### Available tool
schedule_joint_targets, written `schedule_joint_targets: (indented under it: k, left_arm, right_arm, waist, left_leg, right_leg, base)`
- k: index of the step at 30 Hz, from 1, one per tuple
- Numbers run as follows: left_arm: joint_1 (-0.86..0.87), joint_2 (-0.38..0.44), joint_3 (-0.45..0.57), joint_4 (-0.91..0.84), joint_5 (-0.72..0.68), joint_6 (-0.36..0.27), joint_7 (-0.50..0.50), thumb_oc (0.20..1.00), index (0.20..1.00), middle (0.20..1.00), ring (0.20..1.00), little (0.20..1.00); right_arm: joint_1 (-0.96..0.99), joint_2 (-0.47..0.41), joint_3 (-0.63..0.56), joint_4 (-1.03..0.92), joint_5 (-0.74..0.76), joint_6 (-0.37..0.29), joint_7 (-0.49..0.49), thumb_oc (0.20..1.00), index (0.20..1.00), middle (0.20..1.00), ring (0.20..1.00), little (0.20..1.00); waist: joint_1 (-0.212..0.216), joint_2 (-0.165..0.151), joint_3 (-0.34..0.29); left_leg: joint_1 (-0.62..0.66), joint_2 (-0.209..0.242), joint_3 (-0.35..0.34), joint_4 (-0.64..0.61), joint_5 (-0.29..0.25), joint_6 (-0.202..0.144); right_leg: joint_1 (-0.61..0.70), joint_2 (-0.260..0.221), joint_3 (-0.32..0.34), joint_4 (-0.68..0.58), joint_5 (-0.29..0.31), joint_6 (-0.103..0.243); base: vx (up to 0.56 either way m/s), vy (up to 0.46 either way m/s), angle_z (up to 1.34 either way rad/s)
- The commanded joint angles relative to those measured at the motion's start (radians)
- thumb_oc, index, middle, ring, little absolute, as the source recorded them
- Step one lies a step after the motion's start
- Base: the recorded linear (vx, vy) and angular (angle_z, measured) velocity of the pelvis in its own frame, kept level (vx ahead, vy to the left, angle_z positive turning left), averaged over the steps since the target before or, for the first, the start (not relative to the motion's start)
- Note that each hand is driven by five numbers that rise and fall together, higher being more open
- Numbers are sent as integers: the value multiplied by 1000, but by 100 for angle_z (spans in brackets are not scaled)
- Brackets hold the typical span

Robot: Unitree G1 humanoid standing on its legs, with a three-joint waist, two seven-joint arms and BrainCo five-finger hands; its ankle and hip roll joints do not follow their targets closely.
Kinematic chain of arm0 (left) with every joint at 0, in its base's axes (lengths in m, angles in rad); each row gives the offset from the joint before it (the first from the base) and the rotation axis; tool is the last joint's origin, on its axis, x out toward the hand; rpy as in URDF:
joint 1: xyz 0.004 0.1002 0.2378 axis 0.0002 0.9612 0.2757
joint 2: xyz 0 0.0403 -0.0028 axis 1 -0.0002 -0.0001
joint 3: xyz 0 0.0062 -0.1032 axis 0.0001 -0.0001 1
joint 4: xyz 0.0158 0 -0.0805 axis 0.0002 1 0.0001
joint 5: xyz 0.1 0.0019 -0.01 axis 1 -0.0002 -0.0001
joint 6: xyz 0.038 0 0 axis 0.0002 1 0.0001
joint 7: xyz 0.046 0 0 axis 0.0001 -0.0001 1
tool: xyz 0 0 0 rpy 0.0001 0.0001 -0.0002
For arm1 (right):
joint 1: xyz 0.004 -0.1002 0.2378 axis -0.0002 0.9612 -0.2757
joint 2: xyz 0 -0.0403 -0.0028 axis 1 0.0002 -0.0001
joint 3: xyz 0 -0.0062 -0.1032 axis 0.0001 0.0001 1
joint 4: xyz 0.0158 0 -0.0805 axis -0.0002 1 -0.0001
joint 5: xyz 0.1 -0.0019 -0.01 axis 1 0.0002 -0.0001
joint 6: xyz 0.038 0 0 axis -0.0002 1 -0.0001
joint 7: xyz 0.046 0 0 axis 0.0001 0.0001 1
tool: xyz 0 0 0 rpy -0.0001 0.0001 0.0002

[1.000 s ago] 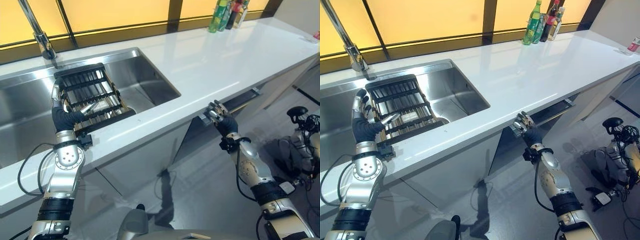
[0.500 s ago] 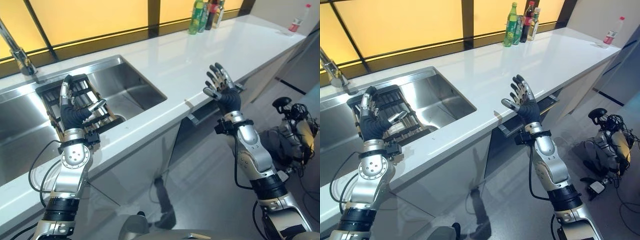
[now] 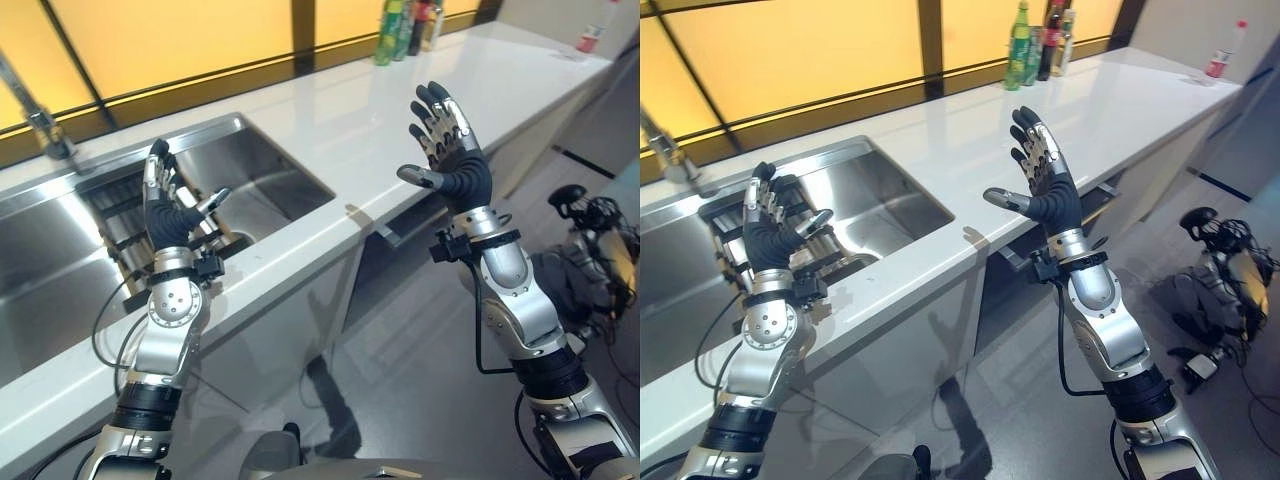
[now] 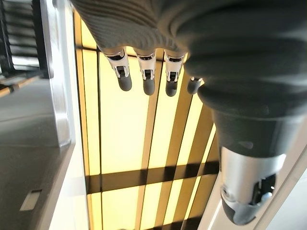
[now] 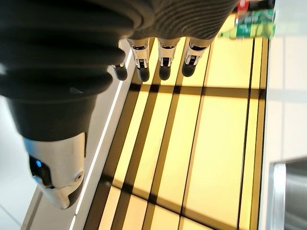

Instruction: Pick up plates and place into dishwasher.

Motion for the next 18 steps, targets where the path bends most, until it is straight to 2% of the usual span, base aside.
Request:
schedule_joint_targets:
  k: [1, 2, 5, 7, 12, 14, 16, 17, 18]
  left_arm:
    - [-58, 0, -24, -32, -25, -69, -32, 1000, 1000, 1000, 1000, 1000]
    - [-61, -5, -34, -32, -24, -68, -31, 1000, 1000, 1000, 1000, 1000]
    - [-65, -15, -67, -37, -23, -72, -7, 1000, 1000, 1000, 1000, 1000]
    - [-74, -11, -79, -48, -25, -71, 8, 1000, 1000, 1000, 1000, 1000]
    - [-58, -1, -76, -78, -23, -53, 36, 1000, 1000, 1000, 1000, 1000]
    - [-15, 15, -41, -106, -41, -48, 12, 1000, 1000, 1000, 1000, 1000]
    - [4, 22, -24, -114, -67, -49, 9, 1000, 1000, 1000, 1000, 1000]
    - [6, 19, -20, -111, -77, -45, 9, 1000, 1000, 1000, 1000, 1000]
    - [3, 15, -21, -104, -86, -44, -8, 1000, 1000, 1000, 1000, 1000]
  right_arm:
    - [-17, -6, -6, 6, 10, -79, 30, 1000, 1000, 1000, 1000, 1000]
    - [-15, -5, -5, 10, 8, -80, 29, 1000, 1000, 1000, 1000, 1000]
    - [-11, 3, 2, 9, 16, -60, 21, 1000, 1000, 1000, 1000, 1000]
    - [-33, 4, 10, 22, 30, -49, 9, 1000, 1000, 1000, 1000, 1000]
    - [-58, 6, 25, 37, 55, -18, 13, 1000, 1000, 1000, 1000, 1000]
    - [-56, -1, 36, 28, 63, -9, -9, 1000, 1000, 1000, 1000, 1000]
    - [-53, -2, 48, 34, 57, -16, -24, 1000, 1000, 1000, 1000, 1000]
    - [-49, 2, 54, 38, 52, -21, -37, 1000, 1000, 1000, 1000, 1000]
    - [-40, 5, 52, 42, 38, -24, -48, 1000, 1000, 1000, 1000, 1000]
  waist:
    - [0, -17, -42]
    - [-10, -17, -43]
    - [-43, -18, -44]
    - [-42, -15, -44]
    - [-5, -28, -50]
    - [27, -30, -46]
    - [41, -22, -42]
    - [43, -16, -39]
    - [31, -11, -35]
  left_leg:
    - [62, -19, -89, -41, -52, 0]
    - [67, -18, -100, -46, -56, -5]
    - [88, -1, -133, -59, -75, -20]
    - [92, 22, -152, -65, -76, -31]
    - [73, 53, -193, -41, -64, -63]
    - [61, 79, -208, -39, -43, -82]
    - [50, 95, -212, -36, -19, -91]
    - [37, 104, -193, -27, -3, -96]
    - [33, 125, -124, -6, -14, -99]
  right_leg:
    - [-73, 39, 97, -40, 160, 23]
    - [-78, 36, 123, -67, 171, 30]
    - [-108, 33, 254, -124, 226, 66]
    - [-107, 51, 276, -122, 214, 63]
    - [-72, 59, 206, -149, 204, 33]
    - [-53, 64, 159, -167, 199, 16]
    - [-38, 74, 133, -179, 193, 4]
    - [-31, 80, 115, -180, 186, -4]
    - [-15, 84, 91, -180, 170, -11]
  base:
    - [148, -202, 88]
    - [158, -262, 86]
    - [173, -294, 91]
    - [108, -249, 84]
    - [62, -245, 77]
    - [51, -269, 82]
    - [18, -179, 73]
    - [21, -113, 26]
    - [13, -60, 36]
